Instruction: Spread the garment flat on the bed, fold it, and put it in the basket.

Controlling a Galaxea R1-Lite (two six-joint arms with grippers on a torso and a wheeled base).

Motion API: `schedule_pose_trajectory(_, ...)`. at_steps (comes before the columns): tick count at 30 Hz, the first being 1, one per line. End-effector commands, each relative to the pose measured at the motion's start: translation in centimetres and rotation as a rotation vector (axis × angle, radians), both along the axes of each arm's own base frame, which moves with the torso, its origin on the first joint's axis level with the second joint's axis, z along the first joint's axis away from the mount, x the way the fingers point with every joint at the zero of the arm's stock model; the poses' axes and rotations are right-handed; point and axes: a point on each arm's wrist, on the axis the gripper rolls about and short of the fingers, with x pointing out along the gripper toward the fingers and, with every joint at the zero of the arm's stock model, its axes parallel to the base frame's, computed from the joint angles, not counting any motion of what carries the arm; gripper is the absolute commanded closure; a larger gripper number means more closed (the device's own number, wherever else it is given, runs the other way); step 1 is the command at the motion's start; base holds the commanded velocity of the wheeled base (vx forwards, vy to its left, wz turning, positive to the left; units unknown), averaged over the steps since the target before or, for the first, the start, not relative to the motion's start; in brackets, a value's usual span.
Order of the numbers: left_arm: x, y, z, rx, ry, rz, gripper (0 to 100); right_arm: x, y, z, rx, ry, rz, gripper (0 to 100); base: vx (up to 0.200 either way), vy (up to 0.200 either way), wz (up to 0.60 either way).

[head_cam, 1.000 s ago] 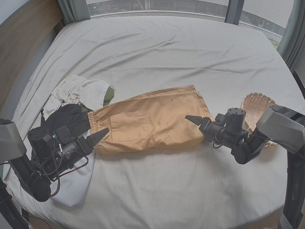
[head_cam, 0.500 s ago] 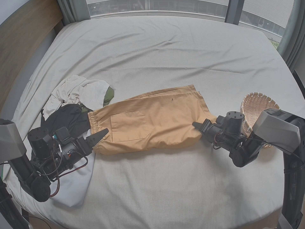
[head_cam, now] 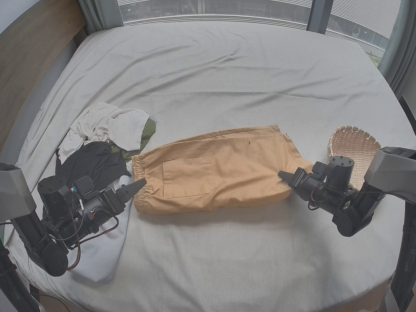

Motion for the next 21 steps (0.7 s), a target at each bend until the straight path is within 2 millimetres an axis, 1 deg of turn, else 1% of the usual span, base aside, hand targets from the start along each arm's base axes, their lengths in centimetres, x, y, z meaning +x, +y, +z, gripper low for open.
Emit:
schedule_pose_trajectory(1,-0.1,0.3,-1.0,0.009,0.044,0.007,0,-1.9,-0.9,0.5,-0.039,0.015,-0.002,100,0.0,0.0,0.0)
schedule_pose_trajectory(4,0.3,0.4,-2.2,0.019,0.087,0.015,0,-2.9,-1.3,-0.3,-0.08,0.043,0.005,100,0.0,0.0,0.0)
schedule_pose_trajectory(7,0.9,0.2,-3.3,0.025,0.115,0.011,0,-3.2,-2.2,-1.0,-0.12,0.055,-0.008,100,0.0,0.0,0.0)
schedule_pose_trajectory(11,1.2,0.0,-3.7,0.027,0.123,0.004,0,-3.2,-2.8,-1.1,-0.127,0.062,-0.024,100,0.0,0.0,0.0)
schedule_pose_trajectory(13,2.0,-0.2,-4.3,0.028,0.125,0.003,0,-3.2,-3.0,-1.0,-0.126,0.061,-0.029,100,0.0,0.0,0.0)
schedule_pose_trajectory(14,2.4,-0.1,-4.5,0.028,0.125,0.01,0,-3.3,-3.0,-1.1,-0.126,0.066,-0.027,0,0.0,0.0,0.0)
schedule_pose_trajectory(16,2.9,-0.2,-5.0,0.028,0.13,0.011,0,-3.5,-2.9,-1.1,-0.127,0.067,-0.022,0,0.0,0.0,0.0)
schedule_pose_trajectory(19,3.1,-0.3,-5.5,0.031,0.142,0.007,0,-4.2,-2.8,-1.2,-0.122,0.081,0.001,0,0.0,0.0,0.0)
schedule_pose_trajectory(21,3.2,-0.5,-5.8,0.03,0.149,-0.001,0,-4.9,-2.8,-0.6,-0.118,0.078,0.01,0,0.0,0.0,0.0)
